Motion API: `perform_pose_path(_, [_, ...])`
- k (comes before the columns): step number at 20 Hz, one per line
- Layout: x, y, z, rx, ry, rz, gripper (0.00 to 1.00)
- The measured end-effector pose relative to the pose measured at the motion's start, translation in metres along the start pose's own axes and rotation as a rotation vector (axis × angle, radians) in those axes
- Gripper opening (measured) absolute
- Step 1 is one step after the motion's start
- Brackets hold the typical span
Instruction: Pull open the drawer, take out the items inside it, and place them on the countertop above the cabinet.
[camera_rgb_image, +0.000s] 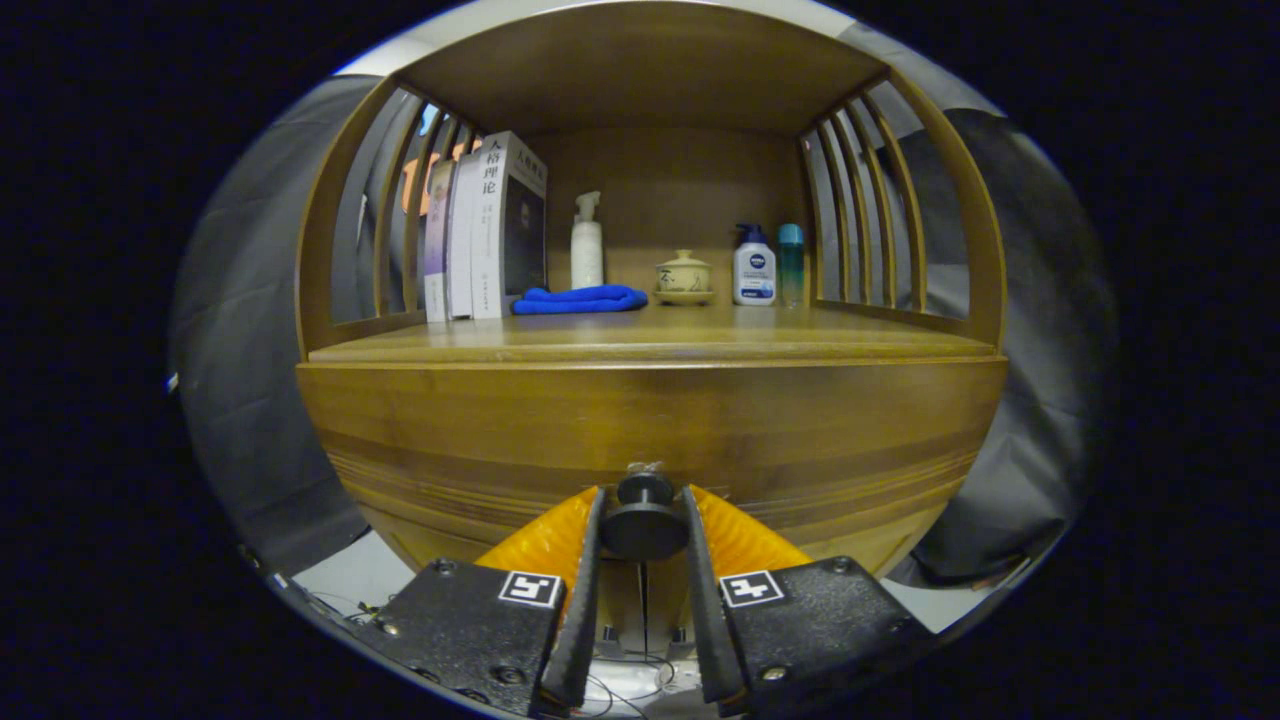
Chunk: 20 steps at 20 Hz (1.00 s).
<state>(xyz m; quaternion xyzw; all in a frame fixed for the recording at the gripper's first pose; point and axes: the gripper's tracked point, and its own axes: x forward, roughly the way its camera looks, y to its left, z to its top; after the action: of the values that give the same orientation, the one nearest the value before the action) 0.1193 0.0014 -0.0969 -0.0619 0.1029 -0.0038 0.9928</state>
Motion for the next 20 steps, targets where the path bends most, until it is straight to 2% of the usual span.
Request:
perform_pose_path(13, [-0.064, 0.002, -0.018, 0.040, -0.017, 0.025, 0.44])
perform_pose_path(20, [-0.066, 0.000, -0.019, 0.051, -0.020, 0.032, 0.40])
